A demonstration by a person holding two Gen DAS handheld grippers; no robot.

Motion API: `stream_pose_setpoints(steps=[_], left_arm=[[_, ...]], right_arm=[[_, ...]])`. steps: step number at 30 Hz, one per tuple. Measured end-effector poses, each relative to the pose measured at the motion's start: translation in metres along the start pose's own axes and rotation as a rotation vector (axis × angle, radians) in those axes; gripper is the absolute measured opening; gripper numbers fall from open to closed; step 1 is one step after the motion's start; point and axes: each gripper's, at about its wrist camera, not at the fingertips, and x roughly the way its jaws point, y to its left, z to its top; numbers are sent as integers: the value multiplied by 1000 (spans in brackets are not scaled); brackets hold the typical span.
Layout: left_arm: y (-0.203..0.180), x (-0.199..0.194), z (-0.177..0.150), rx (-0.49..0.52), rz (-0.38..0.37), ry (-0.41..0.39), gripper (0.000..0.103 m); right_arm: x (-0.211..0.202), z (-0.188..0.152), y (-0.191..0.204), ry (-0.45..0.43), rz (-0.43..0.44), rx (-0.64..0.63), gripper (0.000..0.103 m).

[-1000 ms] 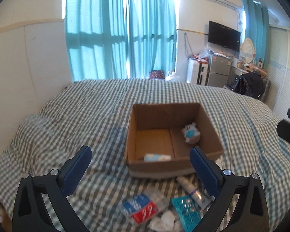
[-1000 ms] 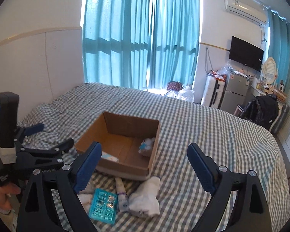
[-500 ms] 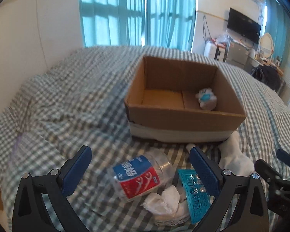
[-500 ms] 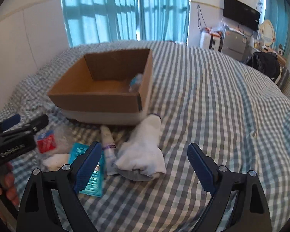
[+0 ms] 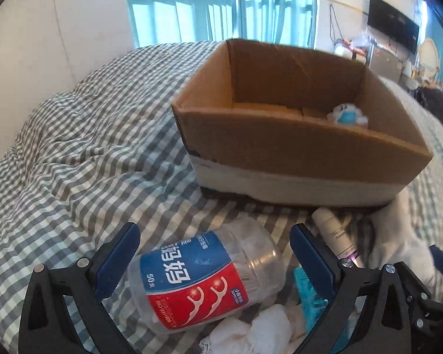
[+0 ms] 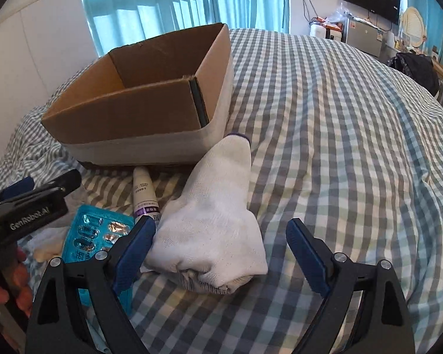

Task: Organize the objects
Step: 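Grasp the white sock with the right tool while the left tool grasps the clear floss bottle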

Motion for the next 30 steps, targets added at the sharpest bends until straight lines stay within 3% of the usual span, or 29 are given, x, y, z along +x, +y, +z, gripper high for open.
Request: stream_pose_setpoints(steps=[3, 8, 18, 26, 30], left_arm=[[-2, 8, -5, 25, 39, 20, 103], [12, 14, -9, -15, 33, 38, 103], [26, 13, -19, -39, -28, 54, 103], [37, 0, -16, -70, -88, 60, 103], [46, -7, -17, -92, -99, 61, 103]], right_arm=[[-1, -3, 4, 9, -7, -21, 89], [-6, -6, 6, 11, 1, -23, 77], [-7, -13, 12, 16, -12, -40, 67], [-14, -13, 11, -12, -25, -54, 47], [-20, -12, 16, -27, -34, -67, 43]])
